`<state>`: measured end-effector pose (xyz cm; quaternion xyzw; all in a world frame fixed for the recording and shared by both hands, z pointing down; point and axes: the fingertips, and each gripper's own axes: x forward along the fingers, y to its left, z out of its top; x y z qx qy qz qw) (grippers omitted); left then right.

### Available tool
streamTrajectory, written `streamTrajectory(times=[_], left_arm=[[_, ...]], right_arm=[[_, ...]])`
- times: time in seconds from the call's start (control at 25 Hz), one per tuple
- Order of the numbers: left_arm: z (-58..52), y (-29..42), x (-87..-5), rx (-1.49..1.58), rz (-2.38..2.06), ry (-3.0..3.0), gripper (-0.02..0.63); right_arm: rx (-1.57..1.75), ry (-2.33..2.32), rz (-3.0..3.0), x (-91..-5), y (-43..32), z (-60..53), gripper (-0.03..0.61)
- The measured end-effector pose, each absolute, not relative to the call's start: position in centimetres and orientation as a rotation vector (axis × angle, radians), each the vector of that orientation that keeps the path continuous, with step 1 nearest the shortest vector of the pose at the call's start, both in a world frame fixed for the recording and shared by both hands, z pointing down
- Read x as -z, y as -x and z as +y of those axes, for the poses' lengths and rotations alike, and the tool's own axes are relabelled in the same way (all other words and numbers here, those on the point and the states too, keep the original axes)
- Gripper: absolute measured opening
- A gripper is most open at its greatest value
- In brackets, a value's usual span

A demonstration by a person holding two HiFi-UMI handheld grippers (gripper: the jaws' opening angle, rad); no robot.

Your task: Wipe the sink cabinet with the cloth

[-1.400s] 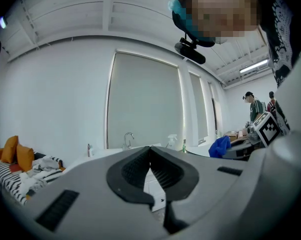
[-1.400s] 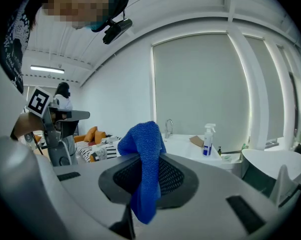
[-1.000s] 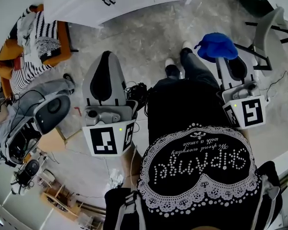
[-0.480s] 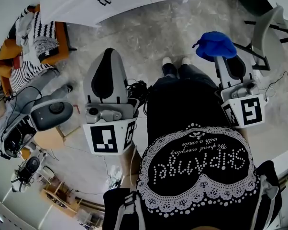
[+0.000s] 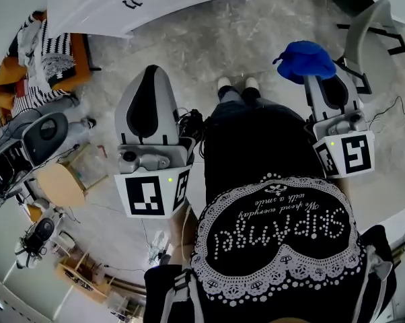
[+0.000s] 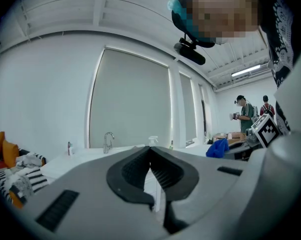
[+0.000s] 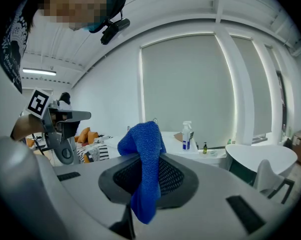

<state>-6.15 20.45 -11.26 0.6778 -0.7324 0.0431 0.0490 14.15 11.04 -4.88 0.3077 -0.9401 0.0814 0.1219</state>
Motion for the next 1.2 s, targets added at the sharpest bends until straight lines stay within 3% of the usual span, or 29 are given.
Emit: streamTrajectory(times=[0.36, 0.92, 1.2], left_arm=[[19.9, 1.4, 10.2, -0.142, -2.260, -2.031, 0.005], [21.4, 4.9, 10.7, -0.136, -2.287, -2.000, 0.005], [23.1, 11.8, 11.2, -0.121, -2.297, -1.973, 0.005]], right_arm=[[-0.202, -0.861, -2.721, 3.4, -19.7, 10.0, 0.058], [-0.198, -0.859, -2.745, 4.4, -16.1, 10.8, 0.058], [-0.166, -0.816, -2.744, 5.0, -9.2, 12.3, 0.058]])
